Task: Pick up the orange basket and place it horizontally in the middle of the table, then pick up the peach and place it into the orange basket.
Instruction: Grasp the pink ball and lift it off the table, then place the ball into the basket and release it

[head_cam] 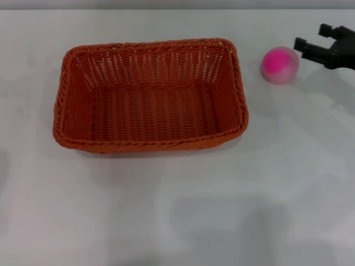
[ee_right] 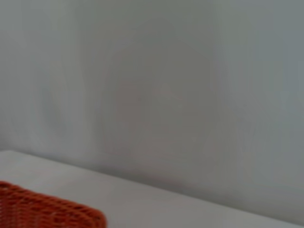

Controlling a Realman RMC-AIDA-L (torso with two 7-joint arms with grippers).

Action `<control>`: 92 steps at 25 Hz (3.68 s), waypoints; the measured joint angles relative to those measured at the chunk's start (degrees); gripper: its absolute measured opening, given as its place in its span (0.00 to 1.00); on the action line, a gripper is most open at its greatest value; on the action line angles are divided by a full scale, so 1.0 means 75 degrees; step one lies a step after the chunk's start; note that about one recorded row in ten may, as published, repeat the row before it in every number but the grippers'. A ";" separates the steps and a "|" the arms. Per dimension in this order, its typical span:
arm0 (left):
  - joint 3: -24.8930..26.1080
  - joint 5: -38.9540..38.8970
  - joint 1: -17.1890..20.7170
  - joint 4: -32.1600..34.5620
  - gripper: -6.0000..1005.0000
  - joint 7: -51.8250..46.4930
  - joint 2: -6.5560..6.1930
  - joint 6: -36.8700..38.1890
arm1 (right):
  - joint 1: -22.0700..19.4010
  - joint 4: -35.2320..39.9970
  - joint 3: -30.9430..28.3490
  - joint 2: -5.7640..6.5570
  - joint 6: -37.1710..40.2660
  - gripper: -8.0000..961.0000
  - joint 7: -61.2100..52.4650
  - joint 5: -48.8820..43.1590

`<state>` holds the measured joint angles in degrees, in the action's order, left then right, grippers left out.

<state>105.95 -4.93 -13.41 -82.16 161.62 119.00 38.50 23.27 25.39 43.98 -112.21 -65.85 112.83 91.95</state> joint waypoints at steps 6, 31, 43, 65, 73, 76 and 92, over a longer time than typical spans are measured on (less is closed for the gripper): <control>0.0042 0.0001 -0.0006 0.0050 0.86 0.0002 -0.0008 -0.0057 | 0.0246 -0.0017 0.0080 -0.0042 0.0183 0.86 -0.0503 -0.0442; 0.0041 -0.0044 0.0002 0.0320 0.86 0.0014 -0.0011 -0.0085 | 0.0761 -0.0005 0.0889 -0.0198 0.2015 0.86 -0.1116 -0.1055; 0.0041 -0.0081 -0.0005 0.0396 0.86 0.0014 -0.0012 -0.0076 | 0.0943 -0.0148 0.1522 -0.0172 0.2559 0.85 -0.1542 -0.1163; -0.0005 -0.0081 0.0056 0.0389 0.86 0.0037 -0.0012 -0.0071 | 0.0918 -0.0135 0.1653 -0.0194 0.2711 0.54 -0.1684 -0.1351; 0.0000 -0.0081 0.0077 0.0389 0.86 0.0037 -0.0004 -0.0053 | 0.0759 0.0275 0.1663 -0.0191 0.2403 0.46 -0.1813 -0.1352; -0.0005 -0.0081 0.0078 0.0384 0.86 0.0037 0.0001 -0.0063 | 0.0606 0.0593 0.1662 -0.0204 0.2318 0.45 -0.1920 -0.1352; 0.0041 -0.0081 0.0034 0.0416 0.86 0.0035 0.0001 -0.0122 | 0.0054 0.2102 0.1610 -0.0298 0.2260 0.39 -0.2295 -0.1343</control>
<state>106.26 -5.54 -13.15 -79.04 161.88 119.00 37.59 23.68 41.15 56.05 -114.44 -48.90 95.62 81.88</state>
